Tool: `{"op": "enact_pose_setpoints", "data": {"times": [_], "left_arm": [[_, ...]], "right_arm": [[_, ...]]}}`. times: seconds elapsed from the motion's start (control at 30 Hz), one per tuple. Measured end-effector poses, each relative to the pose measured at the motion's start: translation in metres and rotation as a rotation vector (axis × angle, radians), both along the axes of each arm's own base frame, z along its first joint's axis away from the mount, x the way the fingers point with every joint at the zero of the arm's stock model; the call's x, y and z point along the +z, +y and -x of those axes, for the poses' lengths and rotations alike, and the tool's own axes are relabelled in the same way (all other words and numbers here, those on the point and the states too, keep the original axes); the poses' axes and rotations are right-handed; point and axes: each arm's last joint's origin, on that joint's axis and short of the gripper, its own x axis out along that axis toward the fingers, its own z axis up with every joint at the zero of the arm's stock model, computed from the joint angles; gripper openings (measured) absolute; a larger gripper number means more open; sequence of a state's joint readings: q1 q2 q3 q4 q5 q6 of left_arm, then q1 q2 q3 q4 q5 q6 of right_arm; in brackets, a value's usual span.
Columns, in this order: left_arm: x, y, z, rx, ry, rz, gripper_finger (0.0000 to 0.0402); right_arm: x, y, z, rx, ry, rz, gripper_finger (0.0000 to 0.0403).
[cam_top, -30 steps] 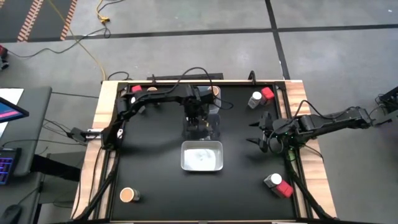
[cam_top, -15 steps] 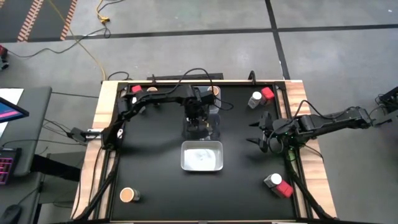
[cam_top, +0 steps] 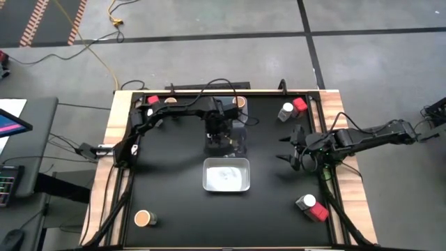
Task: Sort spices by type
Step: Put the bottom left white seasoning bottle into the black transparent bin
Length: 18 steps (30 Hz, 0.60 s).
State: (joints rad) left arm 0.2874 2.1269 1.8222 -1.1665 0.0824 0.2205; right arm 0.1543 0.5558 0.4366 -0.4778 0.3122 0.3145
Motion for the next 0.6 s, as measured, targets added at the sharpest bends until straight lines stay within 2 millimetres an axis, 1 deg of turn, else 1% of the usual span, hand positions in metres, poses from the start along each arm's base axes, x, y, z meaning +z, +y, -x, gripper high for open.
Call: {"op": "enact_pose_setpoints", "data": {"times": [0.6], "left_arm": [[-0.0001, -0.0014, -0.0023, -0.010, -0.014, -0.008, 0.0212]], "right_arm": [[0.0000, -0.0001, 0.0000, -0.002, 0.000, 0.001, 0.0388]]}}
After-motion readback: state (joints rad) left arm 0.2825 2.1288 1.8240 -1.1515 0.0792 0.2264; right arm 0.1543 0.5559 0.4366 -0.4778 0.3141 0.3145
